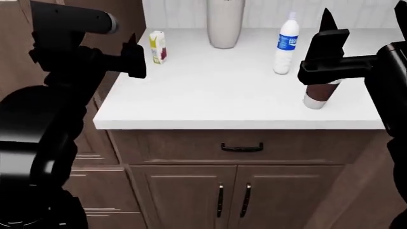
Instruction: Move the drinks to the dining counter.
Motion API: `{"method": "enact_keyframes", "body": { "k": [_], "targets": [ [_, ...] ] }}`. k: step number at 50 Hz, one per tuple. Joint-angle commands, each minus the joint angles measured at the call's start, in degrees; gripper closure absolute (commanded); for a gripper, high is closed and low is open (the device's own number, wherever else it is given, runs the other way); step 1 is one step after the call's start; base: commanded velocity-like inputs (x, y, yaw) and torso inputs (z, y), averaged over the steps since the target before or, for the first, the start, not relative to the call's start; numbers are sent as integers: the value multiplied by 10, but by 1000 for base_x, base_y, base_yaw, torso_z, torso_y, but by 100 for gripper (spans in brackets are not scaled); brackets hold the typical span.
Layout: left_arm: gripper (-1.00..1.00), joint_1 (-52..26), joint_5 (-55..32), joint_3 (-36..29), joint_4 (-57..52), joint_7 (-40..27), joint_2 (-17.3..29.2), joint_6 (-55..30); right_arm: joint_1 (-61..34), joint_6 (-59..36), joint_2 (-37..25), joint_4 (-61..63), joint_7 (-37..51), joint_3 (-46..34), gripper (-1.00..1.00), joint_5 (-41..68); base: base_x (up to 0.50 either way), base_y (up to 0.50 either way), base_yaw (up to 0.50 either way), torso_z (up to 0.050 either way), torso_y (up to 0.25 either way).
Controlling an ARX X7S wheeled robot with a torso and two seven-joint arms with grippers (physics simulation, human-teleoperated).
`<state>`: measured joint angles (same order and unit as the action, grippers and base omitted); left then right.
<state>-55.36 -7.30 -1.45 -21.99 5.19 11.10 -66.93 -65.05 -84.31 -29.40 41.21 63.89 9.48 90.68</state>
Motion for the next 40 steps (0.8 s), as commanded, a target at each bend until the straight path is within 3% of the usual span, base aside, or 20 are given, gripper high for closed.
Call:
{"method": "enact_keyframes", "body": {
  "k": [1, 6, 10, 13, 15, 24, 34, 36, 38, 40],
  "targets": [
    [-100, -13, -7, -1, -16, 1, 4, -28, -54, 17, -40, -18, 82, -32, -100, 97, 500, -16, 0, 0, 0],
    [-100, -56, -22, -10, -88, 0, -3, -123, -104, 45, -71, -38, 138, -65, -100, 168, 500, -18, 0, 0, 3],
    [-100, -148, -61, -13, -149, -2, -1, -230, -129, 62, -96, -44, 168, -86, -100, 206, 500, -20, 0, 0, 0],
    [-100, -184, -190, -4, -129, -103, 33, -230, -139, 74, -106, -41, 182, -95, -100, 226, 500, -18, 0, 0, 0],
    [-100, -186, -229, -1, -124, -136, 42, -229, -138, 78, -113, -39, 185, -96, -100, 231, 500, -21, 0, 0, 0],
    [-100, -150, -220, -21, -83, -138, 56, -172, -128, 87, -127, -33, 181, -96, -100, 232, 496, -19, 0, 0, 1],
    [-100, -129, -253, 3, -83, -134, 57, -219, -89, 144, -157, -34, 230, -93, -100, 271, 175, -5, 0, 0, 1],
    [-100, -128, -265, 6, -65, -137, 57, -227, -94, 217, -223, -38, 260, -155, -100, 287, 0, 0, 0, 0, 0],
    [-100, -127, -276, 5, -53, -148, 58, -229, -136, 377, -335, -32, 261, -305, -100, 313, 0, 0, 0, 0, 0],
    [-100, -127, -293, 5, -48, -162, 62, -227, -180, 460, -380, -14, 260, -394, -100, 327, 0, 0, 0, 0, 0]
  ]
}}
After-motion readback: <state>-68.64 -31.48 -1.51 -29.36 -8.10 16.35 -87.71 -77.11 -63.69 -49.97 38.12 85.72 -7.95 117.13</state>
